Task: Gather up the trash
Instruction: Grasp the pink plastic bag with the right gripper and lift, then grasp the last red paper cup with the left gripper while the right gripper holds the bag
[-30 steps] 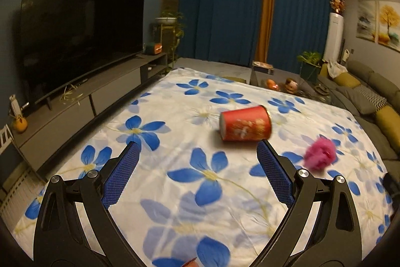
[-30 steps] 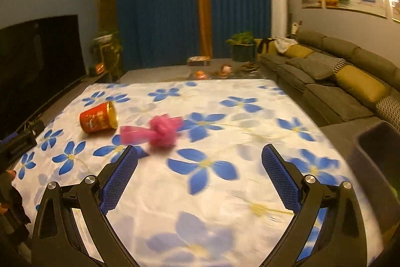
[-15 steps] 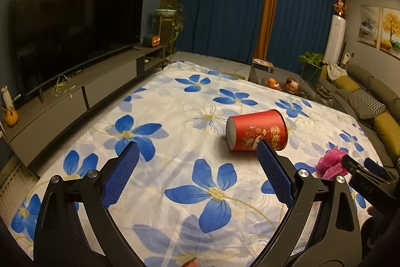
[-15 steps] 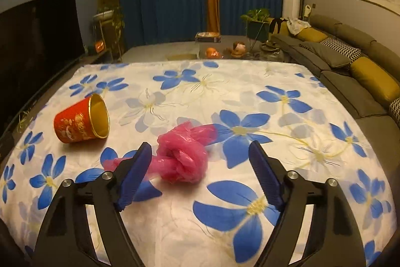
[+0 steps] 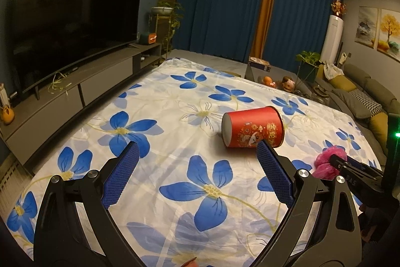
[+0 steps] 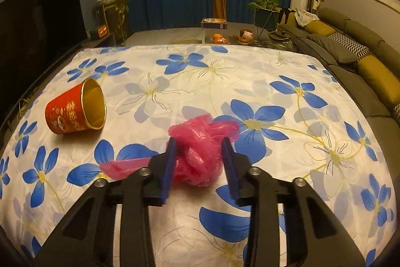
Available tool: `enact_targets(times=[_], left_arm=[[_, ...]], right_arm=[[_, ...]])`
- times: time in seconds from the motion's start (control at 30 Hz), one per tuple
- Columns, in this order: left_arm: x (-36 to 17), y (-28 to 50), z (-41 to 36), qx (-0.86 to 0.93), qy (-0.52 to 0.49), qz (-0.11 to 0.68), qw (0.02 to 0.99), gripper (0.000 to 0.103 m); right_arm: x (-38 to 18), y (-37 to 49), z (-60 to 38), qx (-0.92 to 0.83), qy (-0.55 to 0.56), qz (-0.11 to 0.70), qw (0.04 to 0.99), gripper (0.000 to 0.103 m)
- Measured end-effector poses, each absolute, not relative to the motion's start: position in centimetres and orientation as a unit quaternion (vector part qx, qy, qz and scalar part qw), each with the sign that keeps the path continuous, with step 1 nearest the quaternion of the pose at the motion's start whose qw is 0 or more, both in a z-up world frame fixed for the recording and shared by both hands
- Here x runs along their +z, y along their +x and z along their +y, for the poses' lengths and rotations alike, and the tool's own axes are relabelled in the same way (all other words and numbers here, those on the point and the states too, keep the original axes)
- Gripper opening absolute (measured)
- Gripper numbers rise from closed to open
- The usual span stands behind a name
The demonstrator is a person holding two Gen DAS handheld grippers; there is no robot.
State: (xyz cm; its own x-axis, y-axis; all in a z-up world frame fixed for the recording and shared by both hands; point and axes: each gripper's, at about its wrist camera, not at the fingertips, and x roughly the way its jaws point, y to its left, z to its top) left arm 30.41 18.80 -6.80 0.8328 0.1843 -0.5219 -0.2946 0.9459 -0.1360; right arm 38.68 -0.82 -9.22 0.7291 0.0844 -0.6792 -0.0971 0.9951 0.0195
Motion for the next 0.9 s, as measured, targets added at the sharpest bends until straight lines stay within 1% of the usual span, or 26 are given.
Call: enact_targets(times=[0.17, 0.23, 0.3, 0.37, 0.43, 0.7, 0.9], left_arm=[[-6.8, 30.5, 18.4, 0.121, -0.1, 0.263, 0.952, 0.093], [-6.8, 30.6, 18.1, 0.118, -0.097, 0.263, 0.953, 0.093], [-6.7, 30.8, 17.7, 0.115, -0.094, 0.262, 0.954, 0.093], [-6.5, 31.1, 17.1, 0.109, -0.09, 0.26, 0.955, 0.094], [-6.5, 31.8, 16.3, 0.1, -0.083, 0.261, 0.956, 0.097], [-6.7, 36.5, 12.7, 0.084, -0.061, 0.279, 0.955, 0.097], [-8.0, 40.1, 11.4, 0.091, -0.043, 0.312, 0.945, 0.097]], right_arm=[[-9.3, 38.6, -1.0, 0.051, -0.006, 0.365, 0.93, 0.027], [-9.3, 38.5, -1.2, 0.05, -0.001, 0.362, 0.931, 0.023], [-9.1, 38.3, -1.4, 0.048, 0.005, 0.357, 0.933, 0.022], [-9.0, 38.0, -1.8, 0.044, 0.012, 0.35, 0.936, 0.022], [-8.7, 37.3, -2.3, 0.038, 0.018, 0.341, 0.939, 0.021], [-7.1, 34.6, -4.8, 0.037, 0.055, 0.31, 0.949, 0.022], [-6.5, 33.9, -6.0, 0.047, 0.079, 0.299, 0.95, 0.022]])
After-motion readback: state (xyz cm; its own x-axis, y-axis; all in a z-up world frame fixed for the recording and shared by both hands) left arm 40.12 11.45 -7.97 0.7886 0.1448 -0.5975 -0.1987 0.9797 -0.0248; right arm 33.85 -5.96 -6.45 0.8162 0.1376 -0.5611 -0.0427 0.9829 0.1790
